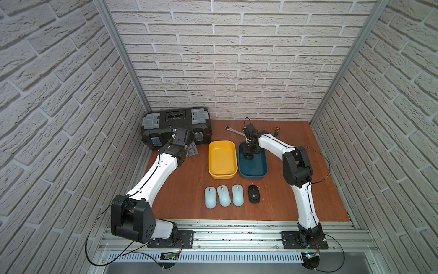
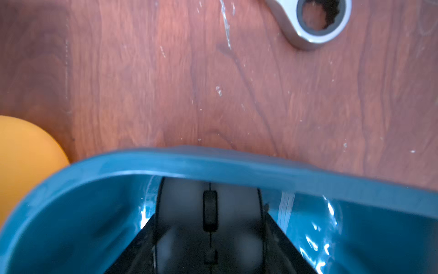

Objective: Place the mice by color into the storage box
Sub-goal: Place the mouse in the storage box.

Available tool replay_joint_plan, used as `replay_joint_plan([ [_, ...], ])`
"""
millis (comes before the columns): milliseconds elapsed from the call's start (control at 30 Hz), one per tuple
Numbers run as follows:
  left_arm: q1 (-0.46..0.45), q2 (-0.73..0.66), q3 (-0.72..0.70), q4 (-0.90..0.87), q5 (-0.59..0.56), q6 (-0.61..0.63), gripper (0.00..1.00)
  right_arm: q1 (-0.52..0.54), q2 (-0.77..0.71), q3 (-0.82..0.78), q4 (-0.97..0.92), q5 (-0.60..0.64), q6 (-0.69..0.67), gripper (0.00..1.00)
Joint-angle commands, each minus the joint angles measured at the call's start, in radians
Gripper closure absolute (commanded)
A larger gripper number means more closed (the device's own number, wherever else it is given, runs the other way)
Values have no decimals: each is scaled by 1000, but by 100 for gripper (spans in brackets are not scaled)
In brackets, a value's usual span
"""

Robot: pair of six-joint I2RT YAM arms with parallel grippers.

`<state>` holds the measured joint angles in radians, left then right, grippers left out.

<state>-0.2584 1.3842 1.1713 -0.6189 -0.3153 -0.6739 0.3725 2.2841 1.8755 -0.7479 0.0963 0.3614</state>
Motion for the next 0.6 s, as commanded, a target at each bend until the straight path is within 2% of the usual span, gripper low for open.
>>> replay_joint_plan([
  [0,-5,-20,13,25,7,6,8,-3,-71,19,-2,20,-18,40],
  [133,-5,-32,16,12,18,7,7,-3,-133,-7,16,11,-28,33],
  [433,-8,-71,18,-14,27,3,4,1,-232,-23,-22,24,-24,33],
  [567,-8,-82,22,-12,25,11,4,27,-360,-85,-16,81,-33,32],
])
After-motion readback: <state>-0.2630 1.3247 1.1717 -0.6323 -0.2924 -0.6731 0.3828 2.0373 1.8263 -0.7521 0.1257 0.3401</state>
